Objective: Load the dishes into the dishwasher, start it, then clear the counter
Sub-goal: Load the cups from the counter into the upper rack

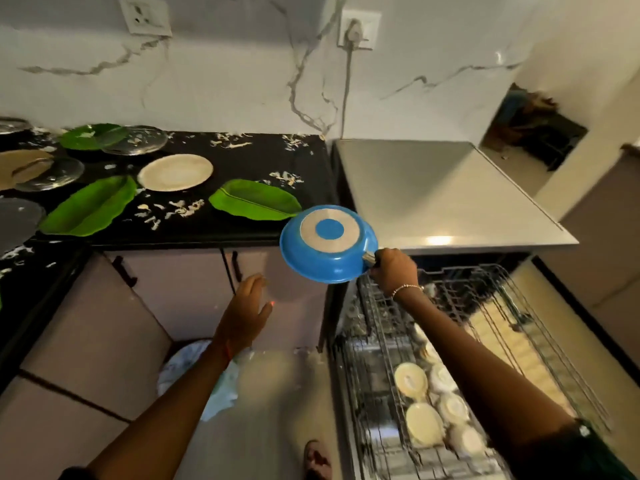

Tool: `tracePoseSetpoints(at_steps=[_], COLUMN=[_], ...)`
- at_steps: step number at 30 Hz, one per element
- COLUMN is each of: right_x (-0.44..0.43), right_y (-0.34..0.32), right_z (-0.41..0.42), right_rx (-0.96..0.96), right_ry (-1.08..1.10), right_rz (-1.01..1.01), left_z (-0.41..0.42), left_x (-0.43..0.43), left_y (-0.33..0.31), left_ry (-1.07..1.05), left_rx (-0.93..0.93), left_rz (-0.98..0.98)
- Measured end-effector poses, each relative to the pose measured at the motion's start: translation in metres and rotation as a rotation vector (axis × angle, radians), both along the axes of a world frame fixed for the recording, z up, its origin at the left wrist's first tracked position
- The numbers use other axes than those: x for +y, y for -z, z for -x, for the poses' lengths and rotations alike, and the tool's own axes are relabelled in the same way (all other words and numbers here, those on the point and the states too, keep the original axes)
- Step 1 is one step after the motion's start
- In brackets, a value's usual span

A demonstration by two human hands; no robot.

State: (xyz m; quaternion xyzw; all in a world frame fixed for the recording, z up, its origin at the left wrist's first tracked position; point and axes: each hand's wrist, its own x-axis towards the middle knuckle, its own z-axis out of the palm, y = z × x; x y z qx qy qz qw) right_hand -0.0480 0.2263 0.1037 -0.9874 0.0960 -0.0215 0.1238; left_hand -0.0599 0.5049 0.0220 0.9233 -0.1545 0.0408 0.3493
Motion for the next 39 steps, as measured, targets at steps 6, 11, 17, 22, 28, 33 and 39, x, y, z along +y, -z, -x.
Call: tracePoseSetpoints(at_steps=[6, 11, 17, 22, 28, 33, 39], right_x=[-0.050, -0.099, -0.172, -0.238, -0.315, -0.364, -0.397], right_y=[0.032, 0.053, 0.077, 0.100, 0.131, 0.159, 0.205], right_z=[0.082, 0.130, 0.169, 0.181, 0.167, 0.153, 0.134], right_rx=[0.046, 0.091, 0.115, 0.126, 0.173, 0.206, 0.252], right_ry=[0.149, 0.251, 0.386, 0.440, 0.400, 0.373, 0.362], right_rz=[-0.053, -0.071, -0.059, -0.090, -0.107, -0.131, -0.167], left_z=[0.031, 0.047, 0.058, 0.067, 0.085, 0.096, 0.094], left_x=[-0.055, -0.106, -0.178, -0.236, -0.298, -0.335, -0.347], left_y=[0.018, 0.025, 0.037, 0.054, 0.085, 0.106, 0.129], left_ry=[0.141, 0.275, 0.357, 0.325, 0.243, 0.183, 0.129], left_rx=[0.091, 0.111, 0.097, 0.126, 0.205, 0.265, 0.296], left_rz=[-0.038, -0.069, -0.070, -0.104, -0.193, -0.233, -0.282])
